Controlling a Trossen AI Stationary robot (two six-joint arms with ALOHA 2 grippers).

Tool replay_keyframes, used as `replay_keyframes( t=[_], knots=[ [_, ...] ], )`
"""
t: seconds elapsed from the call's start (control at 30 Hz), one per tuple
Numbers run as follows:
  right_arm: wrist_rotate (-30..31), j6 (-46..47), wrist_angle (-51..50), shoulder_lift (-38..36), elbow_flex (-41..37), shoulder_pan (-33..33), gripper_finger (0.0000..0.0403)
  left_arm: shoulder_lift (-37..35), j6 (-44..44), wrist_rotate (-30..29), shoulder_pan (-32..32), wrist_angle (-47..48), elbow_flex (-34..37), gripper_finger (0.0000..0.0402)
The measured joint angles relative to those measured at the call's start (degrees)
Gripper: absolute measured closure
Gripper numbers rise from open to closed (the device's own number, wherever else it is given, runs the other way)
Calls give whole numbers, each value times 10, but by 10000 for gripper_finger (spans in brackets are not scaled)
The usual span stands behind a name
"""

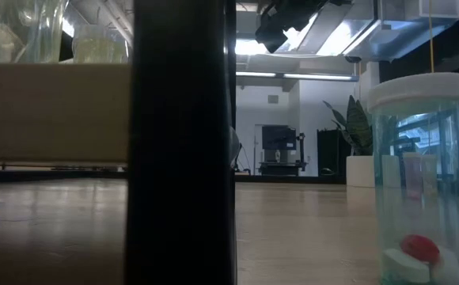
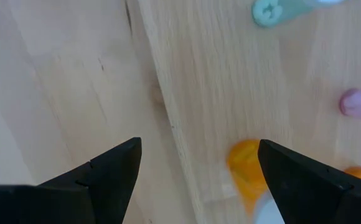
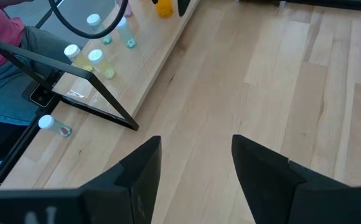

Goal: Pick and place medicine bottles onto shelf by color
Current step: Put the top orange pill bottle on the shelf aligned with the other orange pill bottle

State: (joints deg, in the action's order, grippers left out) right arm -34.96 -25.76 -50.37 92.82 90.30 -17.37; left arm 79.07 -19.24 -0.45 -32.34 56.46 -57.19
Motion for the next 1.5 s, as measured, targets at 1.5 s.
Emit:
replay_keyframes(
  t=[1.5],
  knots=[
    [0,0,0,0,0,0,205,0,-16,-1,-22,35,-10,86]
  ],
)
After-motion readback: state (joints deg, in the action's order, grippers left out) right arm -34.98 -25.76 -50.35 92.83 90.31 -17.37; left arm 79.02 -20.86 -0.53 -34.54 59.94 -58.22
